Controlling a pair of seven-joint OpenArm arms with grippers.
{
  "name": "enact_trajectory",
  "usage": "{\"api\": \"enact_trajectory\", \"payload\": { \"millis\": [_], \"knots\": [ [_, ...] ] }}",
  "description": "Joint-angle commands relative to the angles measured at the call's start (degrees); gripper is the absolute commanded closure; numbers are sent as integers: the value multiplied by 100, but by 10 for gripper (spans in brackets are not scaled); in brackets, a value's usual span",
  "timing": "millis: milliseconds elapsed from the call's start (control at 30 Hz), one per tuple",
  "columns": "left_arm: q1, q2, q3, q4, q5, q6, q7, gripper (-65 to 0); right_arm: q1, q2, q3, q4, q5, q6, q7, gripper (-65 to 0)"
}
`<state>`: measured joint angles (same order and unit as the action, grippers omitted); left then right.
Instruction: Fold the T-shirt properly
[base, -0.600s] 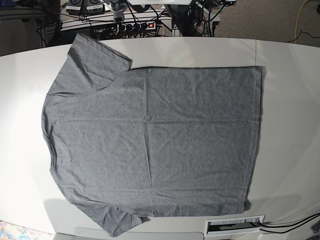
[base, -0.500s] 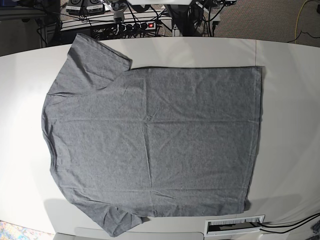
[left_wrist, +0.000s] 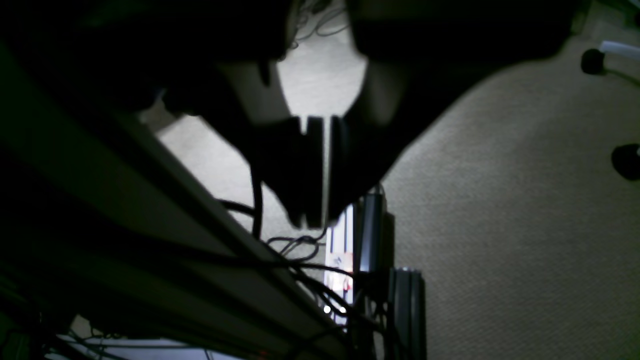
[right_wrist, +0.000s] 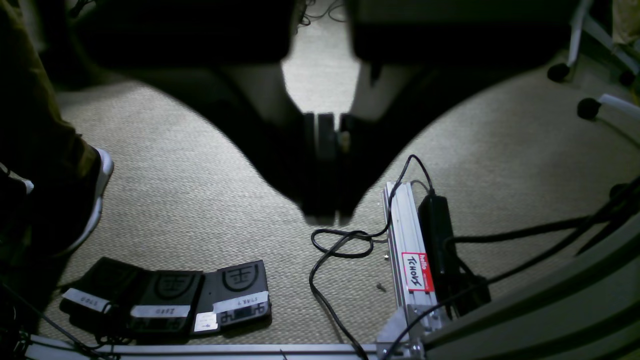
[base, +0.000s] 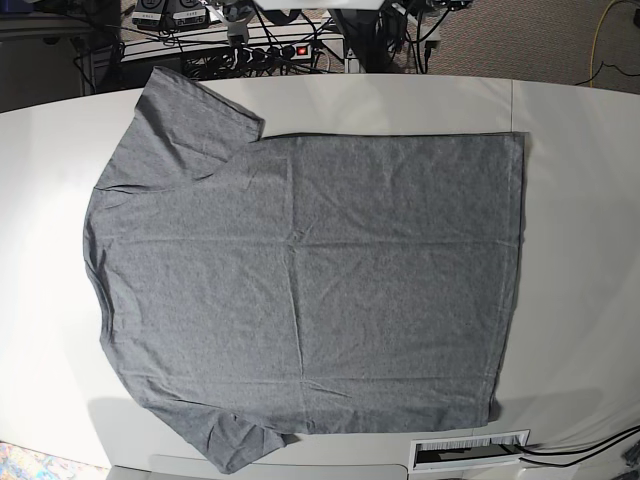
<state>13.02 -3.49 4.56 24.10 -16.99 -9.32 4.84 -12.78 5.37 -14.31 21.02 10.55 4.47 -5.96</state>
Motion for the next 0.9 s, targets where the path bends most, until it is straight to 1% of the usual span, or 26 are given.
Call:
{"api": "enact_trajectory", "payload": {
  "millis": [0, 167, 367, 533, 700, 867],
  "knots": [
    [68, 9, 17, 33, 26, -74, -37, 0, -48, 20, 11, 31, -9, 22, 15, 0],
    [83, 9, 20, 33, 26, -74, -39, 0, -57, 20, 11, 31, -13, 22, 13, 0],
    [101, -22, 20, 35, 26, -74, -42, 0, -59, 20, 11, 31, -595, 22, 11, 0],
    [184, -31, 20, 59, 28, -74, -42, 0, -74, 105, 11, 31, -608, 22, -61, 0],
    [337, -146, 20, 168, 28, -74, -87, 0, -197, 293, 11, 39, -605, 22, -109, 0],
    [660, -369, 20, 481, 26, -76, -83, 0, -345, 577, 11, 48, -608, 26, -101, 0]
  ]
}}
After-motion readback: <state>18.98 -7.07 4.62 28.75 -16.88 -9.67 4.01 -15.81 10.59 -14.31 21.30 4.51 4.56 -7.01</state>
